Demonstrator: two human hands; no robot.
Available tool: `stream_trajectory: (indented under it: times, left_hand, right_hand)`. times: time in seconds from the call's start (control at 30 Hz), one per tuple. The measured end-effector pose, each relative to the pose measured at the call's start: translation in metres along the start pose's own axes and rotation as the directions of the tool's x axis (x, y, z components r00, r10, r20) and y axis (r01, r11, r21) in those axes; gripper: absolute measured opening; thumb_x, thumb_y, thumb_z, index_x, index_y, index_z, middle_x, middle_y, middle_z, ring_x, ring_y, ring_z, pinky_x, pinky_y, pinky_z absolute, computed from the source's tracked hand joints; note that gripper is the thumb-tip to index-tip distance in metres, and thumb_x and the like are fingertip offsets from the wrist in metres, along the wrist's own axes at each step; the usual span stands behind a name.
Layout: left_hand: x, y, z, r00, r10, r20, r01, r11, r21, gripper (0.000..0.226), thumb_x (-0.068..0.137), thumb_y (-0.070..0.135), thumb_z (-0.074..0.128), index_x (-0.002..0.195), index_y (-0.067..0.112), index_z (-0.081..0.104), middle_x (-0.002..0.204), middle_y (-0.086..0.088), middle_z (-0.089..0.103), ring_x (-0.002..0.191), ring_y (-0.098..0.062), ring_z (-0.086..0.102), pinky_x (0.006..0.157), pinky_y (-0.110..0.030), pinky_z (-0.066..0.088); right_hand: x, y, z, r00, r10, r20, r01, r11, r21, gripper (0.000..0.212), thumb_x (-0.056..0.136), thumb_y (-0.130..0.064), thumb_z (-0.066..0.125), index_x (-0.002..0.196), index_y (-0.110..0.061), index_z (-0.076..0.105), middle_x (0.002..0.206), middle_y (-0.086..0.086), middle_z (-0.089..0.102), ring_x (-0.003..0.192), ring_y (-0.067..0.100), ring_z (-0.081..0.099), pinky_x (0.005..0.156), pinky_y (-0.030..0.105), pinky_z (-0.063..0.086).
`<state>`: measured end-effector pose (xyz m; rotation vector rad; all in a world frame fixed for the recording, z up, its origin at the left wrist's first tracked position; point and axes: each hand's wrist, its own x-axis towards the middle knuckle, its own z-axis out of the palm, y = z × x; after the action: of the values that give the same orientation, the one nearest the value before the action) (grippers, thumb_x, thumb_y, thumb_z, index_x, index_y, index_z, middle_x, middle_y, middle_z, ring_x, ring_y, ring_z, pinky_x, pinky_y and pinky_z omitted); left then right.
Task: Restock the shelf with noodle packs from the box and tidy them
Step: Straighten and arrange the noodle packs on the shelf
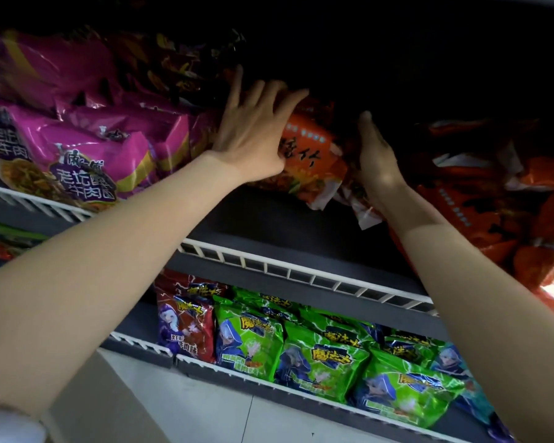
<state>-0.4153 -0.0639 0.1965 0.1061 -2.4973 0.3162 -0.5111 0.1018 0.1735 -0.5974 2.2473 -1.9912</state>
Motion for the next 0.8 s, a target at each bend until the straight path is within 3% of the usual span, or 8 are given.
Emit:
stream_trajectory:
  times: [0.07,0.2,0.3,0.4,0.5,0.63,0.73,0.8]
  left_hand:
    - [0.004,-0.001,0.003,0.998,-0.001,-0.057,0.002,1.0,0.02,0.085,0.073,0.029,0.07,0.146,0.019,0.027,0.143,-0.014,0.037,0.133,-0.034,0.032,0.115,-0.056,0.0]
    - [-0.013,0.0,0.018,0.997,0.069,-0.025,-0.068,0.997,0.028,0.081,0.073,0.024,0.073,0.143,0.018,0.033,0.146,-0.012,0.034,0.135,-0.032,0.03,0.116,-0.05,0.01]
    - [-0.039,0.002,0.032,0.999,0.016,0.039,-0.018,0.999,0.049,0.101,0.066,0.029,0.08,0.148,0.017,0.021,0.15,-0.013,0.026,0.132,-0.033,0.029,0.106,-0.049,0.026]
    - [-0.052,0.003,0.047,1.0,-0.016,0.015,0.014,0.994,0.109,0.116,0.059,0.025,0.086,0.15,0.026,0.012,0.149,-0.014,0.023,0.127,-0.036,0.031,0.095,-0.052,0.04]
    - [-0.045,-0.001,0.053,0.994,-0.054,0.095,0.052,0.998,0.023,0.109,0.068,0.013,0.081,0.149,0.034,0.012,0.153,-0.01,0.015,0.133,-0.036,0.026,0.089,-0.049,0.047]
    - [-0.036,-0.011,0.053,0.99,-0.042,0.133,0.049,0.998,-0.048,0.103,0.07,0.003,0.077,0.149,0.033,0.017,0.156,-0.008,0.012,0.133,-0.037,0.027,0.072,-0.041,0.053]
    - [-0.038,-0.011,0.057,0.988,-0.061,0.14,0.071,0.995,-0.067,0.101,0.073,0.002,0.074,0.149,0.032,0.016,0.157,-0.007,0.008,0.135,-0.037,0.023,0.076,-0.042,0.052]
    - [-0.036,-0.008,0.058,0.987,-0.073,0.141,0.082,0.995,-0.065,0.1,0.075,-0.001,0.071,0.149,0.032,0.012,0.157,-0.007,0.004,0.137,-0.036,0.018,0.081,-0.042,0.05]
  right_hand:
    - [-0.018,0.002,-0.004,0.999,-0.045,0.028,0.045,0.999,-0.023,0.051,0.097,-0.048,0.044,0.14,-0.021,0.039,0.132,0.0,0.055,0.118,0.016,0.055,0.101,0.039,0.046]
    - [-0.037,0.006,0.008,0.979,-0.113,0.169,0.165,0.928,-0.333,0.069,0.089,-0.019,0.065,0.146,-0.018,0.026,0.126,-0.005,0.052,0.111,0.004,0.049,0.088,0.01,0.04]
    - [-0.034,0.012,0.019,0.972,-0.196,0.129,0.232,0.888,-0.397,0.087,0.083,-0.015,0.072,0.15,-0.018,0.016,0.135,0.003,0.051,0.12,0.016,0.053,0.099,0.023,0.042]
    - [-0.024,0.019,0.033,0.97,-0.24,0.045,0.235,0.867,-0.44,0.094,0.08,-0.019,0.075,0.15,-0.021,0.013,0.129,0.007,0.058,0.114,0.024,0.06,0.093,0.035,0.051]
    - [-0.016,0.021,0.046,0.957,-0.29,0.001,0.246,0.812,-0.53,0.09,0.082,-0.022,0.073,0.151,-0.019,0.014,0.13,0.011,0.057,0.114,0.028,0.059,0.086,0.036,0.05]
    - [-0.014,0.023,0.057,0.946,-0.318,0.057,0.288,0.751,-0.594,0.082,0.085,-0.013,0.067,0.15,-0.017,0.017,0.144,0.015,0.04,0.124,0.035,0.049,0.093,0.042,0.046]
    - [-0.019,0.024,0.047,0.944,-0.303,0.133,0.321,0.739,-0.592,0.084,0.086,-0.016,0.067,0.151,-0.023,0.013,0.143,0.016,0.039,0.12,0.035,0.052,0.09,0.044,0.05]
    - [-0.024,0.021,0.027,0.941,-0.286,0.181,0.328,0.638,-0.696,0.074,0.088,-0.024,0.065,0.147,-0.023,0.021,0.139,0.015,0.044,0.116,0.034,0.053,0.084,0.04,0.049]
